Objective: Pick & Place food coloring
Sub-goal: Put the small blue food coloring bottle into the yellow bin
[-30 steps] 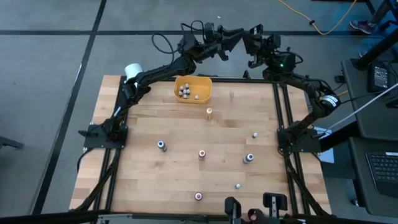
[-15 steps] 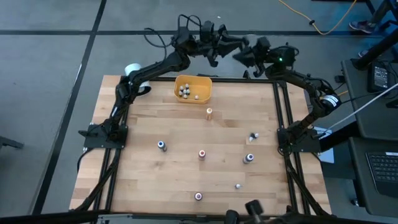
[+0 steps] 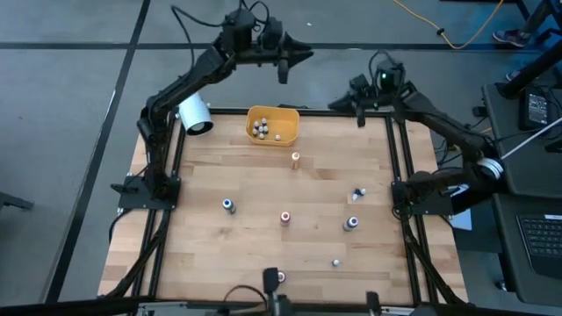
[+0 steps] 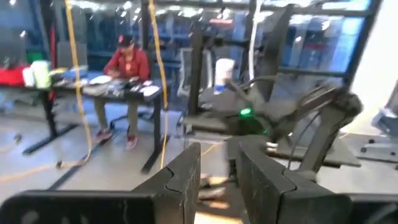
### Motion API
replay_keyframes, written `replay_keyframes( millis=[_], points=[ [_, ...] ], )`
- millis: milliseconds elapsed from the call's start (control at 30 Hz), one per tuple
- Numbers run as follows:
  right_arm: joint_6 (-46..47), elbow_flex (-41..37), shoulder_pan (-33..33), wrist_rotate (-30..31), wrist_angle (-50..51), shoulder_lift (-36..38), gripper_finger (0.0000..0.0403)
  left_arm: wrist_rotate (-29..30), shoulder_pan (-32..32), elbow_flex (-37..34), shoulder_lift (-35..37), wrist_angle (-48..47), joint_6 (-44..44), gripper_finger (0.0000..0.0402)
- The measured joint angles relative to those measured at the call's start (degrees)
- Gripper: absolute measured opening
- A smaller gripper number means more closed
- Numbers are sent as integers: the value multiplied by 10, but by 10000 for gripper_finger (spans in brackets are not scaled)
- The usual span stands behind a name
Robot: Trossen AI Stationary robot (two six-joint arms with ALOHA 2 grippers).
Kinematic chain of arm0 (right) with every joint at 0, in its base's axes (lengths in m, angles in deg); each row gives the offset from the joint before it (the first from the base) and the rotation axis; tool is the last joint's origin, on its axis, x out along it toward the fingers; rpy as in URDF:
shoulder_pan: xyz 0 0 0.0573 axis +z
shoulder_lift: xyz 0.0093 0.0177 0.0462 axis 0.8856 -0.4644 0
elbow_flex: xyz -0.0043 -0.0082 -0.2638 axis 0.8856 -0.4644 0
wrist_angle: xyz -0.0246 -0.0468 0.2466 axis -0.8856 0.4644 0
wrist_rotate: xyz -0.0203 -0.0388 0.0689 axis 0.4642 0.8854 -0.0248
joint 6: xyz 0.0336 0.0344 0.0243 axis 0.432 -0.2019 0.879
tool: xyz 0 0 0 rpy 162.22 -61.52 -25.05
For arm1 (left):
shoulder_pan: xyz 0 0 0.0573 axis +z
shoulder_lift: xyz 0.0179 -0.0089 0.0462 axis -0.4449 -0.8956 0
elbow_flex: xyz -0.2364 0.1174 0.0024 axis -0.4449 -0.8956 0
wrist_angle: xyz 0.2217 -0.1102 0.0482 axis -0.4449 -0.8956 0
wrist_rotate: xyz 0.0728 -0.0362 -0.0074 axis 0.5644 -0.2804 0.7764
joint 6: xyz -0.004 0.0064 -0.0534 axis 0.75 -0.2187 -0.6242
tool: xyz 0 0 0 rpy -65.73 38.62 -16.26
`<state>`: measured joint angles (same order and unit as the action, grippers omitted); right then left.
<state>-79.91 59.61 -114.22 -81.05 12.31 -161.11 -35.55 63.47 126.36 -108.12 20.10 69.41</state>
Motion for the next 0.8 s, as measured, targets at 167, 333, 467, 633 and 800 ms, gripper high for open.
replay_keyframes(
  millis=[167,333,467,633,800],
  points=[
    [-158,5,54,109,258,51,20,-3,12,0,1,-50,20,99],
    [-218,6,102,153,382,61,52,-5,13,0,1,-72,60,99],
    [-272,4,136,230,474,61,98,-5,13,0,1,-76,76,100],
    [-307,-46,171,256,519,61,148,-9,13,0,1,-100,100,98],
    [-323,-138,221,257,480,60,172,-10,10,0,1,-127,120,100]
  ],
)
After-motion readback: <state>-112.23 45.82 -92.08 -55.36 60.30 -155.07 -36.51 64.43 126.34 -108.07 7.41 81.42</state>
